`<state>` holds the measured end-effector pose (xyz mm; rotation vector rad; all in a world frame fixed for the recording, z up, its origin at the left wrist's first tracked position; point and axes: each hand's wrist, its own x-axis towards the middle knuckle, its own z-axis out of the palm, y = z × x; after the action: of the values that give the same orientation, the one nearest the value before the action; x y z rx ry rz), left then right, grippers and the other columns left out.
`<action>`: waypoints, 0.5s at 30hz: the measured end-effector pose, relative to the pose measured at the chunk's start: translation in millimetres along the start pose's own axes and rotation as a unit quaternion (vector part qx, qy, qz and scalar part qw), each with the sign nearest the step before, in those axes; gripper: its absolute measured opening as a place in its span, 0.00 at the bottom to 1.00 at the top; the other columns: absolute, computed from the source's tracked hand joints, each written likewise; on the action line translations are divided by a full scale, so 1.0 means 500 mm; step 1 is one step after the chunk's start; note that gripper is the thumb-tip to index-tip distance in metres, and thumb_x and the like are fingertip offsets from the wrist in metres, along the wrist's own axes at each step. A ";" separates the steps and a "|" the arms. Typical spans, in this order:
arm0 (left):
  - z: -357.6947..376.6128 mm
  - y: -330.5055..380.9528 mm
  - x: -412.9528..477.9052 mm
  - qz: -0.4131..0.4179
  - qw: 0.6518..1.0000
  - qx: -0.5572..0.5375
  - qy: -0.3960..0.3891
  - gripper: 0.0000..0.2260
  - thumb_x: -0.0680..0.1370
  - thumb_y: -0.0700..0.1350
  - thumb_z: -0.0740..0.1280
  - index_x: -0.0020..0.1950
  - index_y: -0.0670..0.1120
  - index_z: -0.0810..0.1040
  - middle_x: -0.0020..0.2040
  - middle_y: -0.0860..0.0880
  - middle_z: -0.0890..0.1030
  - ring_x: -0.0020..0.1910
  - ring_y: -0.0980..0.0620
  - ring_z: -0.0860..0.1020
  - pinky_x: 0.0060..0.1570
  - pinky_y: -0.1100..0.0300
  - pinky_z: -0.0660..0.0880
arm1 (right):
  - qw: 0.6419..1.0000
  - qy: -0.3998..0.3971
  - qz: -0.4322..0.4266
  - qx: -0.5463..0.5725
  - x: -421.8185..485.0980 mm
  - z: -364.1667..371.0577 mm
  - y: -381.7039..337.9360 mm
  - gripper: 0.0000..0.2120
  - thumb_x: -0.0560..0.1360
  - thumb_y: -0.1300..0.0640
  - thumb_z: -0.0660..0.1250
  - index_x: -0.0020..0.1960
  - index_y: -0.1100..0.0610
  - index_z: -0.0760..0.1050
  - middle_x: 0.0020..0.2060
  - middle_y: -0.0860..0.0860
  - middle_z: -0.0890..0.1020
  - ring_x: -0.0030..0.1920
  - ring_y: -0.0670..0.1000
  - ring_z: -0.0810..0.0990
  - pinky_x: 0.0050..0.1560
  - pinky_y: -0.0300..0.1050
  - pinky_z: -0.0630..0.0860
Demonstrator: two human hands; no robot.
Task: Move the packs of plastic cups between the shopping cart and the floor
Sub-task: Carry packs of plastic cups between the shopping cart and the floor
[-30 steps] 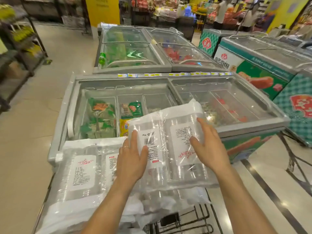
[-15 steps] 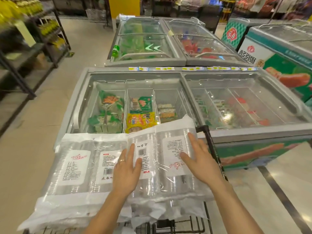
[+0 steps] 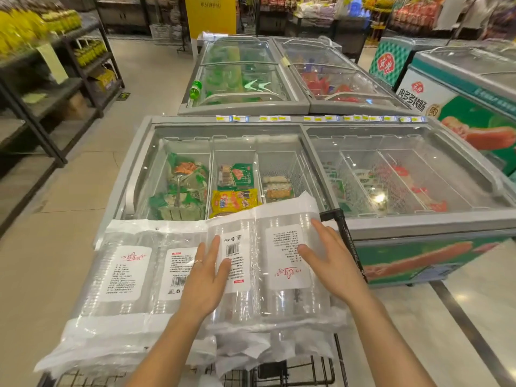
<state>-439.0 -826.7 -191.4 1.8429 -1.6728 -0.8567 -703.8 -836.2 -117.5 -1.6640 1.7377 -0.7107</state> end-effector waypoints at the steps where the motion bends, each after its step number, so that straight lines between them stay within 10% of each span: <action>1: -0.002 0.004 -0.002 0.002 1.000 0.002 0.003 0.28 0.79 0.65 0.50 0.78 0.64 0.47 0.81 0.53 0.46 0.78 0.49 0.55 0.71 0.46 0.59 | 1.000 0.003 0.006 -0.007 -0.001 0.001 0.002 0.33 0.78 0.41 0.63 0.78 0.41 0.53 0.78 0.46 0.56 0.77 0.48 0.56 0.73 0.55 0.61; 15: -0.028 0.055 -0.007 0.030 0.995 0.092 0.028 0.31 0.78 0.67 0.54 0.79 0.62 0.50 0.81 0.48 0.47 0.75 0.42 0.64 0.66 0.46 0.68 | 0.999 0.001 -0.017 -0.050 -0.011 -0.009 0.004 0.31 0.80 0.45 0.63 0.79 0.48 0.55 0.78 0.46 0.58 0.76 0.46 0.58 0.70 0.42 0.58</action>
<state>-447.3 -827.2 -161.7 1.9074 -1.8140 -0.6393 -708.5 -831.0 -115.8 -1.7640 1.7767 -0.6503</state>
